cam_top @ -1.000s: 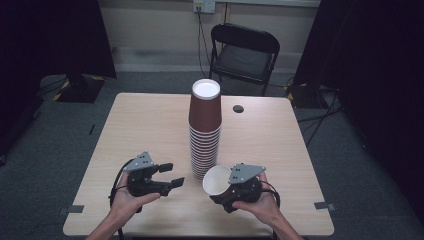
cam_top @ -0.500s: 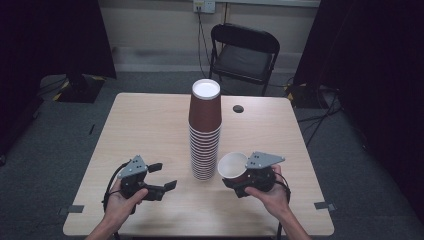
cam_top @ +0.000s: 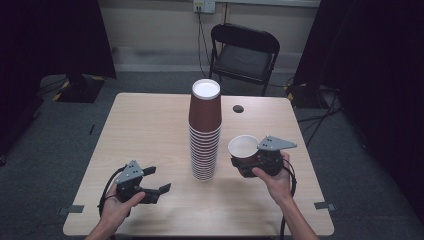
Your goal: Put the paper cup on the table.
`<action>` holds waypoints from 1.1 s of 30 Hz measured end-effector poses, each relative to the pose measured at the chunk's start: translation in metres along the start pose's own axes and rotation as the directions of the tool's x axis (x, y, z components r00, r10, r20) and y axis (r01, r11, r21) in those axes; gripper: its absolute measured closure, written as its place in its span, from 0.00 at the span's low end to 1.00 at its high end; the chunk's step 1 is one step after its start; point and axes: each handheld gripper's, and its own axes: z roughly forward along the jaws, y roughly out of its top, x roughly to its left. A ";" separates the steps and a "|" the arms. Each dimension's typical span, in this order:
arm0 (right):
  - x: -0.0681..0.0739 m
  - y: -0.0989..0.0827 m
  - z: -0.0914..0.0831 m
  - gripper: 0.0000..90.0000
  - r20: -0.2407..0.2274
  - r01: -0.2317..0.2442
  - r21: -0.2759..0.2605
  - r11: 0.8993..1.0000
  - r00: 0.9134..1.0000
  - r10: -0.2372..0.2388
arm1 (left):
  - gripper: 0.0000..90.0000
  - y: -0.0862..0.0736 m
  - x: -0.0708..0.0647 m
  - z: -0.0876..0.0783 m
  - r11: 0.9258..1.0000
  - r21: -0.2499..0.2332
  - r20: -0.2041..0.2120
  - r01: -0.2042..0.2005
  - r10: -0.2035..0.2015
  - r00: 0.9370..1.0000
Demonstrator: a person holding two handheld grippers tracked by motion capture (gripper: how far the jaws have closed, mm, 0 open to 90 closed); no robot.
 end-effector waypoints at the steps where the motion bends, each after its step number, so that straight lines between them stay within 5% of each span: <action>1: -0.002 0.001 0.001 0.14 0.006 -0.007 -0.005 1.000 1.000 0.007 | 0.17 -0.001 0.001 0.000 1.000 -0.002 0.001 0.007 -0.007 1.000; 23: -0.040 0.015 0.036 0.13 0.125 -0.092 -0.024 0.995 0.988 0.094 | 0.18 0.000 0.006 0.003 0.999 -0.017 -0.006 0.040 -0.041 0.999; 33: -0.049 0.010 0.075 0.13 0.145 -0.130 0.017 0.991 0.981 0.126 | 0.18 -0.004 0.004 0.000 1.000 -0.002 -0.013 0.026 -0.026 1.000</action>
